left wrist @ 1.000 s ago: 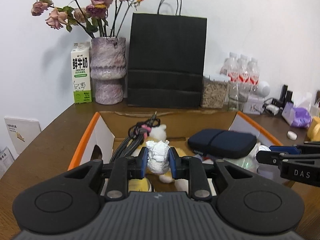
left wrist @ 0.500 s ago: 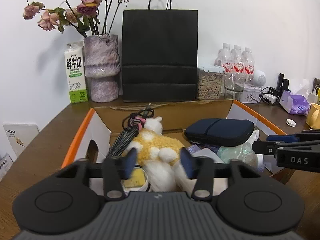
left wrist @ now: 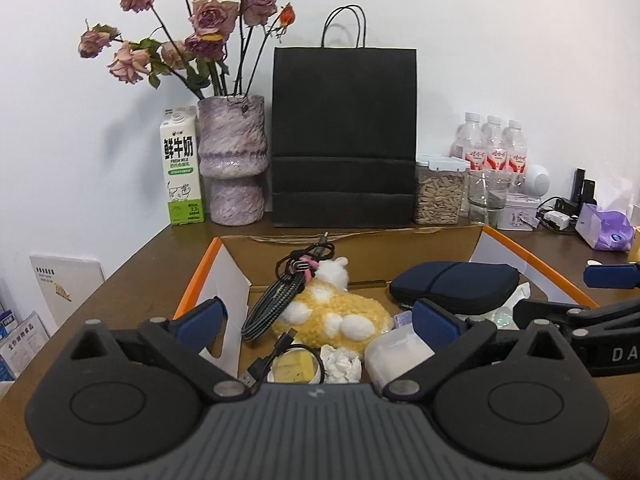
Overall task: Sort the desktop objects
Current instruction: 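Open both tools inside the box to release the tissue and cap, then withdraw both open tools from the box back over the table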
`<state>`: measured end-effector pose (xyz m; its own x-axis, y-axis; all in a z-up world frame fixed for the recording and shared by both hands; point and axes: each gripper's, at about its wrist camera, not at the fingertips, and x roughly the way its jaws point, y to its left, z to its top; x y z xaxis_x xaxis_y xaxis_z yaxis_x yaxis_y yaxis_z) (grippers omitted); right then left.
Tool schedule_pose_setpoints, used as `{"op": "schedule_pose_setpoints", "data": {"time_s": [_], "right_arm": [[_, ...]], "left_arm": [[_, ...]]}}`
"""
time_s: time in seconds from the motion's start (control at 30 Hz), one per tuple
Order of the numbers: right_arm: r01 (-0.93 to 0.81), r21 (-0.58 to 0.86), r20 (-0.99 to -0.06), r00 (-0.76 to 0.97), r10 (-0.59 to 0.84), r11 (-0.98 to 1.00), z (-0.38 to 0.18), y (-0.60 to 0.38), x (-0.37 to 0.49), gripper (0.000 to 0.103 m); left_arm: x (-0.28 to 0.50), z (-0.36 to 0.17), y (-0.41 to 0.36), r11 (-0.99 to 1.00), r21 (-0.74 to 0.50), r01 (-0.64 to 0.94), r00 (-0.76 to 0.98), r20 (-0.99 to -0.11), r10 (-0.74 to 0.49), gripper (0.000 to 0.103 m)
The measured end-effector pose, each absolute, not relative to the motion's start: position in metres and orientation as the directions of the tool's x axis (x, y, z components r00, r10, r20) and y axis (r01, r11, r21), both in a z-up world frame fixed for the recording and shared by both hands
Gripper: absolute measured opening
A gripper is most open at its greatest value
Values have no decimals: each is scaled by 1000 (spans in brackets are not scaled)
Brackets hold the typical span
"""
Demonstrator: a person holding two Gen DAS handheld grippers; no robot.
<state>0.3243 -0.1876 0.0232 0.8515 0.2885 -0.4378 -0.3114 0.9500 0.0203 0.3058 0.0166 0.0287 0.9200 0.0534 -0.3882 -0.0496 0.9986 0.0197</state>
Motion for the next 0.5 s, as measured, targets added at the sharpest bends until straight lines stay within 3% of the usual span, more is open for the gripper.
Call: {"op": "schedule_pose_setpoints", "data": {"time_s": [0.5], "right_arm": [[-377,-3,-396,851,345,926,45,-171,279,103]], "left_arm": [[277,40,26,998,-1,-68,934,-351,63,103]]}}
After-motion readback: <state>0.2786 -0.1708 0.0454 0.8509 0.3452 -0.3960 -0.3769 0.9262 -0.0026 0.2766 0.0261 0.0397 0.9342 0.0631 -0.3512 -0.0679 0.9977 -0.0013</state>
